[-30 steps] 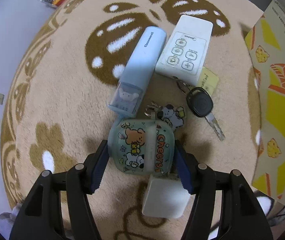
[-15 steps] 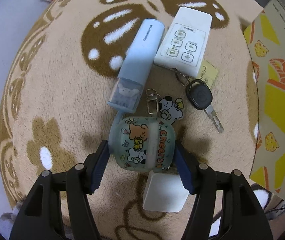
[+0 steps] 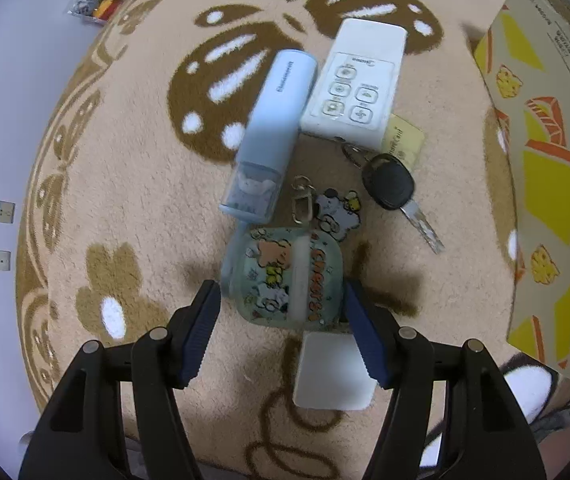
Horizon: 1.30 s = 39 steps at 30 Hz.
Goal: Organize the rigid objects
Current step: 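Lower the left gripper onto the green Cheers keychain pouch and grasp it, then carry the Cheers pouch into the box with the left gripper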
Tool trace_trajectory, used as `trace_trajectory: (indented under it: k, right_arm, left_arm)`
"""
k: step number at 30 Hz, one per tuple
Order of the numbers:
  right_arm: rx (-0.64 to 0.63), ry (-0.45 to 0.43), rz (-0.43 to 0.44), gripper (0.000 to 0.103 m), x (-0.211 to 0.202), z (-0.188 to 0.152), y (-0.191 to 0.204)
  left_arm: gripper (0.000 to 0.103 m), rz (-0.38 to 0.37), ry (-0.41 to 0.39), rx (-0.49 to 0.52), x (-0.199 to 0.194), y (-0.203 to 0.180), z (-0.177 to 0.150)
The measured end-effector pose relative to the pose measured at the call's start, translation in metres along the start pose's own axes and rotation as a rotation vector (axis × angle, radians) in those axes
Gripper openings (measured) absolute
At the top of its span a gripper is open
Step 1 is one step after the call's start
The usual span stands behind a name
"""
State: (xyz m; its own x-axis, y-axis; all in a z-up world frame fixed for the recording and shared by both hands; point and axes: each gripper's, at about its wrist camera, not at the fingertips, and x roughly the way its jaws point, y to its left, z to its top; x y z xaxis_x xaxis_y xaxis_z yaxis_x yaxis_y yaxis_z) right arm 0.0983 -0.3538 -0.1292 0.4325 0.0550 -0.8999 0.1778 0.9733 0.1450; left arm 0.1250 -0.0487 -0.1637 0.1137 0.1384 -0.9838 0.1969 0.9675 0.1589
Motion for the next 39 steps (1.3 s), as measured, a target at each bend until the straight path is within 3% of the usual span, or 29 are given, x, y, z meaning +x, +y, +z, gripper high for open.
trace_trajectory:
  k: [6, 11, 17, 31, 36, 39]
  right_arm:
    - [0.000, 0.000, 0.000, 0.009, 0.000, 0.000, 0.000]
    - [0.001, 0.000, 0.002, 0.009, 0.000, 0.000, 0.000]
    - [0.000, 0.000, 0.001, 0.009, 0.000, 0.000, 0.000]
    - [0.001, 0.001, 0.001, 0.009, 0.000, 0.000, 0.000]
    - [0.000, 0.001, 0.001, 0.009, 0.000, 0.000, 0.000]
    - [0.000, 0.001, 0.001, 0.009, 0.000, 0.000, 0.000]
  left_arm:
    - [0.059, 0.003, 0.020, -0.003, 0.010, -0.005, -0.003]
    - [0.055, -0.035, -0.049, -0.058, 0.007, 0.000, 0.001]
    - [0.055, 0.040, -0.096, -0.023, -0.004, -0.014, -0.003]
    - [0.055, 0.044, -0.270, -0.044, -0.083, -0.028, 0.006]
    - [0.055, -0.087, -0.301, -0.026, -0.113, -0.042, 0.012]
    - [0.055, -0.049, -0.367, 0.011, -0.137, -0.061, 0.014]
